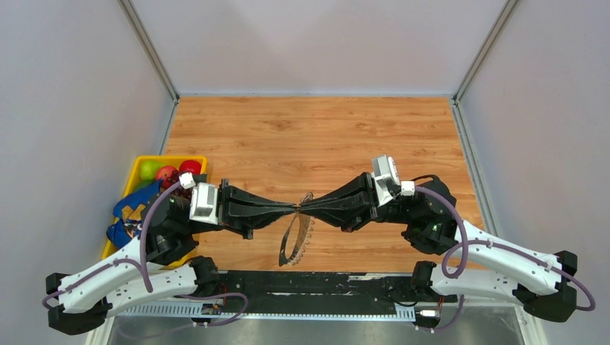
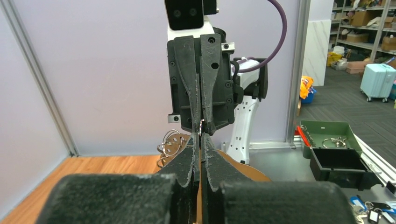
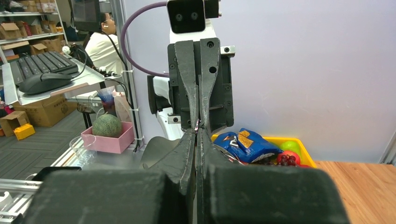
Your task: Put the keys on the keyring
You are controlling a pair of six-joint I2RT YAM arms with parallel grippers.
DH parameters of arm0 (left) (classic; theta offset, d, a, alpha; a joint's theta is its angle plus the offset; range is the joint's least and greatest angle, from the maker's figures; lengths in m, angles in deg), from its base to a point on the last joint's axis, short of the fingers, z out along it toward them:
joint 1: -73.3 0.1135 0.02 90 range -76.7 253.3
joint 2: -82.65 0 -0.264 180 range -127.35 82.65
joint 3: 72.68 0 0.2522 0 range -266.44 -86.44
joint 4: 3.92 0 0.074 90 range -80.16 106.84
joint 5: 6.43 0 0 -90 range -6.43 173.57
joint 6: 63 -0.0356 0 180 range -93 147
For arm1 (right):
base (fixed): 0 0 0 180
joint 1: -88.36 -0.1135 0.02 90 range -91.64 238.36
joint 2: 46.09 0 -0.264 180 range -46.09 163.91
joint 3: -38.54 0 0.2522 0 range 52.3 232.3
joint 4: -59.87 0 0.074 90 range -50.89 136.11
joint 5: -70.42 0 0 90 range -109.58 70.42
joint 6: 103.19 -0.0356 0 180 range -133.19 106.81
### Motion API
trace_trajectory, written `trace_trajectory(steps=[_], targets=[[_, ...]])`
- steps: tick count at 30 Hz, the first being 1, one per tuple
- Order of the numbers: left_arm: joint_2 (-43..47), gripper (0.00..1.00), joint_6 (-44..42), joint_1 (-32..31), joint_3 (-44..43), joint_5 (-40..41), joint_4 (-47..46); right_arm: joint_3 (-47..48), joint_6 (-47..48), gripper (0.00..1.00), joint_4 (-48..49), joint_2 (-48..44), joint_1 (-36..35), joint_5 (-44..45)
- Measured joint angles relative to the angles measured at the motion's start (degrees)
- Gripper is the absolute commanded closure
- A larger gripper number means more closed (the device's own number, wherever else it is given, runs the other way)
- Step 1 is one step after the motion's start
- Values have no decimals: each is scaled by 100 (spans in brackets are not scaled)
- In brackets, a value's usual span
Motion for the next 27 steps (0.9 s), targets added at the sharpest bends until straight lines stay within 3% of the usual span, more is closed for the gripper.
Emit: trace_trajectory(steps=[3, 10, 16, 20, 27], targets=[[0, 100, 0, 0, 0, -2, 7, 0, 90, 100, -35, -7, -24, 11], [28, 100, -70, 0, 125, -98, -24, 31, 444, 87, -413, -90, -81, 17], [131, 100, -433, 15, 404, -195, 52, 114, 1080, 60, -1196, -157, -111, 2], [129, 100, -874, 9, 402, -267, 275, 175, 1574, 49, -1672, -249, -146, 98], [214, 100, -1685, 2, 581, -483, 634, 105, 2398, 44, -2583, -562, -142, 605]])
